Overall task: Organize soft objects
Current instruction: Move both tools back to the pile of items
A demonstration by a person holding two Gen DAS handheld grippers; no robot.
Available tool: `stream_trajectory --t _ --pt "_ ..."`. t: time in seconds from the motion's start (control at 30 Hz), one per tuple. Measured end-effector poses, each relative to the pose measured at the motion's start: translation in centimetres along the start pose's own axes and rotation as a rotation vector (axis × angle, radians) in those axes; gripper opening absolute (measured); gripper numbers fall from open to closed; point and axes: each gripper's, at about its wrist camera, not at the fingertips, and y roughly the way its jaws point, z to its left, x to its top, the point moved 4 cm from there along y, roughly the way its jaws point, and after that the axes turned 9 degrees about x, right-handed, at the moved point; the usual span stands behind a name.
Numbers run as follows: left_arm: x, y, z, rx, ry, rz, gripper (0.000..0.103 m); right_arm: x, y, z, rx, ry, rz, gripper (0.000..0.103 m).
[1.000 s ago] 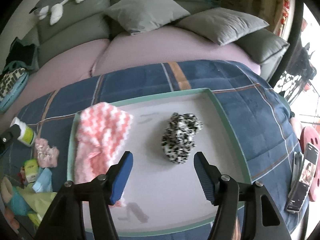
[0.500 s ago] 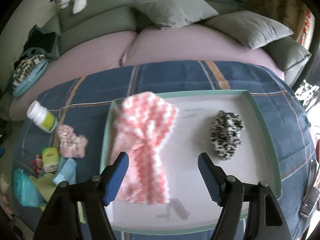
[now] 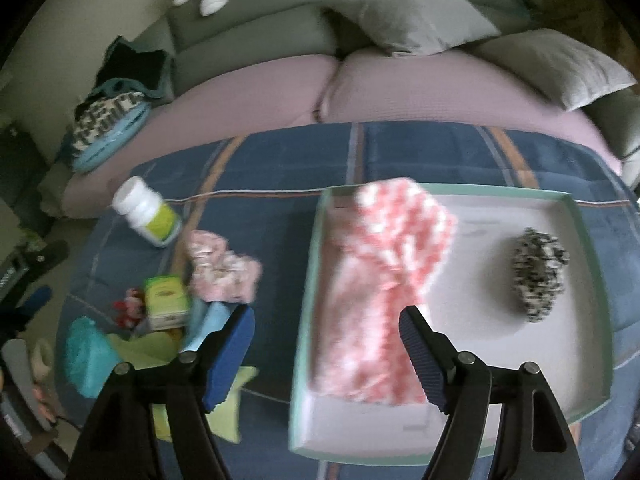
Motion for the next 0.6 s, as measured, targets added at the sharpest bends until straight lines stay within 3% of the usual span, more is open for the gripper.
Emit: stream_trajectory --t 0.33,0.6 --pt "-1.1 2.1 -1.6 -0.004 0.054 0.122 0.103 -0.7 2.6 4.8 0.1 -0.083 0.047 0.078" --pt "-1.6 2.8 -2.9 -0.029 0.073 0.157 0.103 -1.8 4.7 6.8 0.132 -0.128 0.106 0.078"
